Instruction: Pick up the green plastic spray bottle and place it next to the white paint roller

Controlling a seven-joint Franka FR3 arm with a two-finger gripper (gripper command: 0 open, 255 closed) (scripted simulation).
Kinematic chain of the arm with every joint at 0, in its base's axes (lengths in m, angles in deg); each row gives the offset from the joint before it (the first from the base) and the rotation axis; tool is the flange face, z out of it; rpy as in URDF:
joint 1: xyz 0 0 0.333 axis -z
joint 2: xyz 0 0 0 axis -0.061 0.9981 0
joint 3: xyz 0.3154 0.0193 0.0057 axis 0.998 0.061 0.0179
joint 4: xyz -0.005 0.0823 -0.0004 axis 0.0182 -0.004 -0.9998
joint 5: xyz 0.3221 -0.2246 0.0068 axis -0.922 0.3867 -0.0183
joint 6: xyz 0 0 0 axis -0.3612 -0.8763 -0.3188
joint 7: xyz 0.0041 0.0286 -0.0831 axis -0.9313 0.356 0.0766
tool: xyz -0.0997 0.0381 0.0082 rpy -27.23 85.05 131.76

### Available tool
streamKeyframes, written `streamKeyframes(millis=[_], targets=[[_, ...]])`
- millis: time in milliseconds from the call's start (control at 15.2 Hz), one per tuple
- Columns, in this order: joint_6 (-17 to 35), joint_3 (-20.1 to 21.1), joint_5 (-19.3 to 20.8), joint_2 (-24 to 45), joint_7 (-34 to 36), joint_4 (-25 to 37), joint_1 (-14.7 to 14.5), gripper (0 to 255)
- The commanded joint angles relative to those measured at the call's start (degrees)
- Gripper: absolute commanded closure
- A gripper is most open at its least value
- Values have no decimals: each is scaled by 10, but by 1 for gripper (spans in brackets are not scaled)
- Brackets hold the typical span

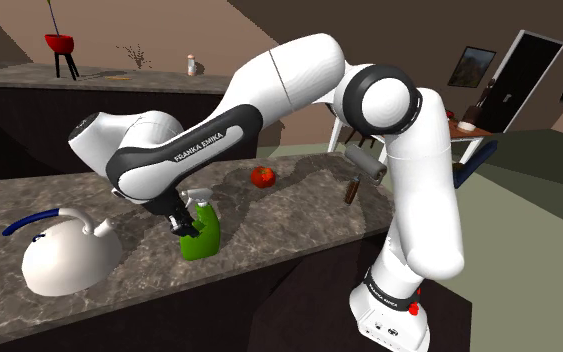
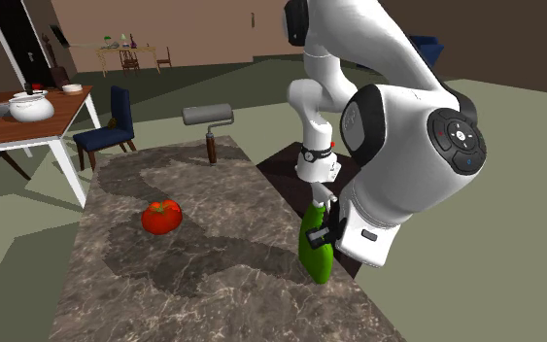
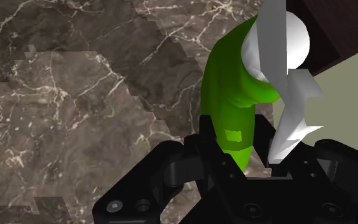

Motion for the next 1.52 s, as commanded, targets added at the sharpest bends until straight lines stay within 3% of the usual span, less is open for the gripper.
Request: streamKeyframes(millis=[0,462,1452], targets=[[0,0,0,0,0,0,0,255],[0,0,0,0,0,0,0,255],[-90,7,-16,-43,-28,54,0,255]])
